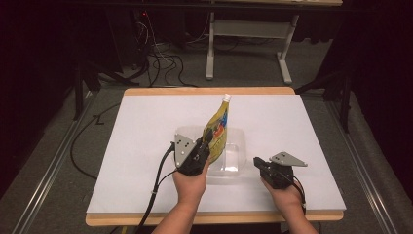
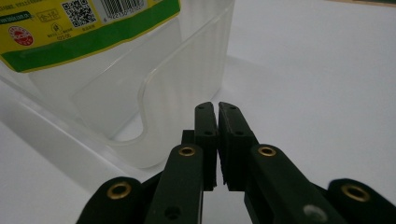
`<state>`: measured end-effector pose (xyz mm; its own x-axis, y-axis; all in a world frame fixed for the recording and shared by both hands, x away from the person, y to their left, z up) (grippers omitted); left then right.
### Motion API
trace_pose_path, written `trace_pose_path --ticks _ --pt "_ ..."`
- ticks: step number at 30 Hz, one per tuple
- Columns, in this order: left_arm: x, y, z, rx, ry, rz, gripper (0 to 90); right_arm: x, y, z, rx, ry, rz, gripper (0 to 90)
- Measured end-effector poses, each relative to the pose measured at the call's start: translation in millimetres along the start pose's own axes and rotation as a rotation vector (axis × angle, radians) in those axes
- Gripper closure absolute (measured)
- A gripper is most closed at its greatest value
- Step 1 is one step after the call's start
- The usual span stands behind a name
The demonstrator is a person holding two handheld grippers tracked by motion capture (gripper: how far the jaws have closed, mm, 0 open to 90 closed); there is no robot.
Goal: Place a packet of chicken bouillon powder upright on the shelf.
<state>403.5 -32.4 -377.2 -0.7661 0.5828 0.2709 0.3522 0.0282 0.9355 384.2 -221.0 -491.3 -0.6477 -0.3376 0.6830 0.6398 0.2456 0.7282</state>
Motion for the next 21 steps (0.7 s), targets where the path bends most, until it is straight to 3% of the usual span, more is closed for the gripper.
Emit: trace_pose_path --ticks 3,7,16,18,21 --pt "0.0 -0.7 -1.3 -0.017 0.013 -0.009 90.0 0.4 -0.2 -0.1 -0.002 0.000 0.000 87.4" --pt "0.9 -0.8 1.5 0.029 0.021 -0.024 90.0 -0.2 -0.5 0.1 0.000 -0.001 0.003 87.4" --pt "0.0 -0.9 -1.0 0.049 0.021 -0.034 90.0 -1.6 -0.4 2.1 0.006 0.000 0.005 87.5" --pt "-1.1 -1.3 -0.3 0.082 0.007 -0.032 90.0 -1.6 -0.9 1.9 0.011 0.001 0.008 87.4" --pt "-1.9 -1.1 -2.0 0.081 0.008 -0.032 90.0 -1.5 -0.6 2.3 0.008 0.001 0.006 87.4"
Point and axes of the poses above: each handheld gripper's, and its own axes: x roughly backward along the jaws, y roughly out of its top, z roughly to its left, the point moved 9 cm from there along -x, roughly forward along the jaws, and after that the axes turned 11 degrees about z, right-handed, at the moved point
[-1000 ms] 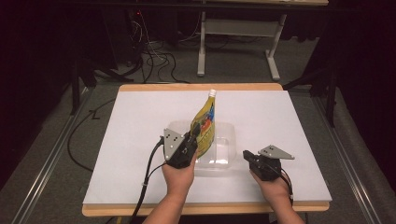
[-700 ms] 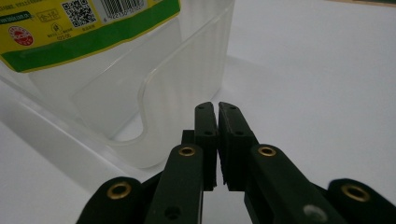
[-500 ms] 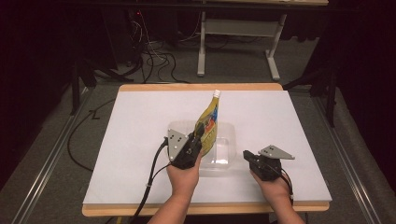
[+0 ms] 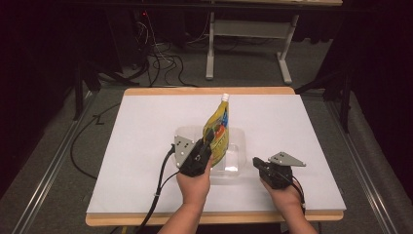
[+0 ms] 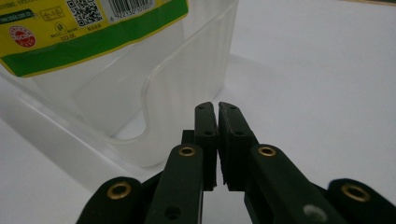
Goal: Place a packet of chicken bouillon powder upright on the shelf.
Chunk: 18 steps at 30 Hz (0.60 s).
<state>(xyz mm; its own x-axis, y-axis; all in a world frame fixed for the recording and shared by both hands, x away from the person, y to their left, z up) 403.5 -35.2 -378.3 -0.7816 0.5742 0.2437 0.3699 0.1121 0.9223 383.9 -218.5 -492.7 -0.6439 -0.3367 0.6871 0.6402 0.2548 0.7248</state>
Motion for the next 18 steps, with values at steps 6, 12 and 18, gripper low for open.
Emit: trace_pose_path --ticks 6,12,18 --pt "0.4 -2.3 7.0 -0.048 0.047 -0.021 90.0 0.8 0.0 -0.7 0.003 0.000 -0.002 87.4" --pt "4.8 -3.7 20.6 -0.041 0.085 -0.041 90.0 0.5 -0.6 0.6 -0.001 0.001 0.003 87.5" --pt "7.6 -6.7 26.1 -0.071 0.110 -0.040 90.0 -0.7 -0.2 0.8 0.002 0.000 0.004 87.4"
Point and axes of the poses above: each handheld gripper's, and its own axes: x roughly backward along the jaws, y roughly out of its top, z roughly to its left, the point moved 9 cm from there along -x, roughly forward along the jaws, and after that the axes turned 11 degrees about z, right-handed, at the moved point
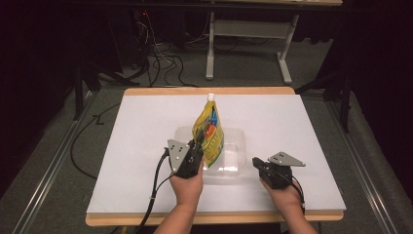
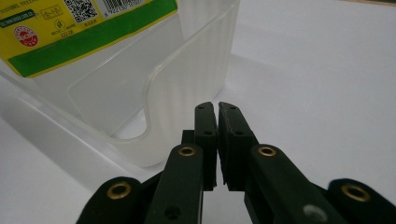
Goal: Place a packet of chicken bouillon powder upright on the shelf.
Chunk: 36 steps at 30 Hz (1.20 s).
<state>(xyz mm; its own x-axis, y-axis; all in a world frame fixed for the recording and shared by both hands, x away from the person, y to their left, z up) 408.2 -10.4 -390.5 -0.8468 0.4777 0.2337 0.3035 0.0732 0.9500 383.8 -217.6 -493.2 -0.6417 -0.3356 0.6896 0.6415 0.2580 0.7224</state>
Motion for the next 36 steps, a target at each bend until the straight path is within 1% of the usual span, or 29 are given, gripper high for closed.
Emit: trace_pose_path --ticks 3,5,6,10,11,12,15,17,21,23,25,26,29,32,36 --pt "1.0 0.2 4.3 -0.018 0.027 -0.008 90.0 0.2 0.1 0.9 0.003 0.002 -0.002 87.4" --pt "1.3 -0.9 4.0 -0.016 0.028 -0.004 90.0 0.3 0.0 0.9 0.003 0.002 -0.002 87.4" --pt "1.4 -2.1 5.9 -0.024 0.036 -0.005 90.0 0.4 -0.3 0.7 0.000 0.001 0.000 87.4" --pt "1.6 -3.1 10.1 -0.009 0.045 -0.005 90.0 0.1 -0.3 0.5 0.000 0.000 0.000 87.4" --pt "1.7 -3.5 10.4 -0.019 0.051 -0.007 90.0 0.1 -0.4 0.6 0.003 0.001 0.001 87.5" --pt "1.8 -3.6 10.3 -0.021 0.054 -0.009 90.0 -0.1 -0.4 0.8 0.005 0.001 0.001 87.4" --pt "2.4 -3.0 10.7 -0.016 0.056 -0.019 90.0 -0.1 -0.3 0.8 0.004 0.001 0.000 87.4" --pt "1.7 -3.3 11.3 -0.019 0.061 -0.016 90.0 0.1 -0.6 0.7 0.001 0.001 0.002 87.4" --pt "-1.4 -6.2 8.4 -0.036 0.053 0.000 90.0 0.0 -0.7 1.0 0.000 0.002 0.002 87.5" --pt "-3.8 -7.4 5.5 -0.053 0.052 0.008 90.0 -0.1 -0.3 1.0 0.003 0.002 0.000 87.5" --pt "-8.1 -7.1 0.2 -0.085 0.044 0.012 90.0 0.5 -0.7 0.6 0.004 0.001 0.001 87.4" --pt "-8.1 -7.1 0.2 -0.085 0.044 0.012 90.0 0.5 -0.7 0.6 0.004 0.001 0.001 87.4" --pt "-11.3 -6.8 -5.5 -0.126 0.032 0.016 90.0 1.4 -0.5 -0.1 0.003 0.001 -0.003 87.4" --pt "-13.7 -8.8 -9.5 -0.138 0.008 0.028 90.0 1.5 -1.3 -1.5 0.001 0.001 -0.001 87.4" --pt "-16.6 -13.4 -14.0 -0.164 -0.013 0.045 90.0 1.6 -1.1 -0.9 0.002 0.003 -0.002 87.4"
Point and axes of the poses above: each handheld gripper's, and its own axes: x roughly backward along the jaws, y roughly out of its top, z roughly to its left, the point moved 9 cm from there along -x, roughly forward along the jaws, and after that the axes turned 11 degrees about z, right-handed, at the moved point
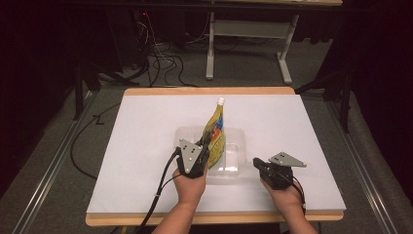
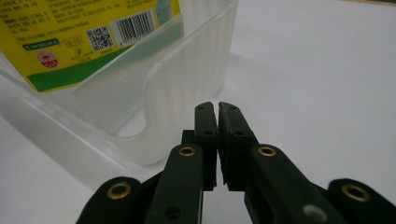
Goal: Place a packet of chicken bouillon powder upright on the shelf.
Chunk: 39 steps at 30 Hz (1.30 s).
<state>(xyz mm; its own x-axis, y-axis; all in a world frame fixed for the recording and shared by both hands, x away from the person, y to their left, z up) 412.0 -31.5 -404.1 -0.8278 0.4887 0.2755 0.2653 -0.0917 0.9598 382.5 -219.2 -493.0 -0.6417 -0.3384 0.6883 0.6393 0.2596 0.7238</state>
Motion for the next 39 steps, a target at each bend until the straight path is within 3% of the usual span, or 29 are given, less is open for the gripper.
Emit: trace_pose_path --ticks 9,24,29,32,39 --pt "-3.6 -9.0 -10.5 -0.037 -0.048 0.033 90.0 -0.9 -0.1 0.8 -0.003 -0.002 0.002 87.4" --pt "-3.2 -16.1 -8.6 -0.017 -0.096 0.079 86.9 -1.2 -0.5 2.1 0.003 0.001 0.004 85.5" --pt "-3.8 -15.5 -8.3 -0.012 -0.107 0.094 81.2 -2.1 -0.6 2.6 0.001 0.008 0.002 82.2" --pt "-5.3 -15.4 -8.9 -0.009 -0.134 0.115 70.5 -2.4 -0.8 3.1 -0.001 0.016 0.005 78.6" --pt "-4.7 -12.7 -9.0 -0.018 -0.154 0.127 58.5 -2.7 -0.7 2.1 -0.003 0.020 0.004 75.2"
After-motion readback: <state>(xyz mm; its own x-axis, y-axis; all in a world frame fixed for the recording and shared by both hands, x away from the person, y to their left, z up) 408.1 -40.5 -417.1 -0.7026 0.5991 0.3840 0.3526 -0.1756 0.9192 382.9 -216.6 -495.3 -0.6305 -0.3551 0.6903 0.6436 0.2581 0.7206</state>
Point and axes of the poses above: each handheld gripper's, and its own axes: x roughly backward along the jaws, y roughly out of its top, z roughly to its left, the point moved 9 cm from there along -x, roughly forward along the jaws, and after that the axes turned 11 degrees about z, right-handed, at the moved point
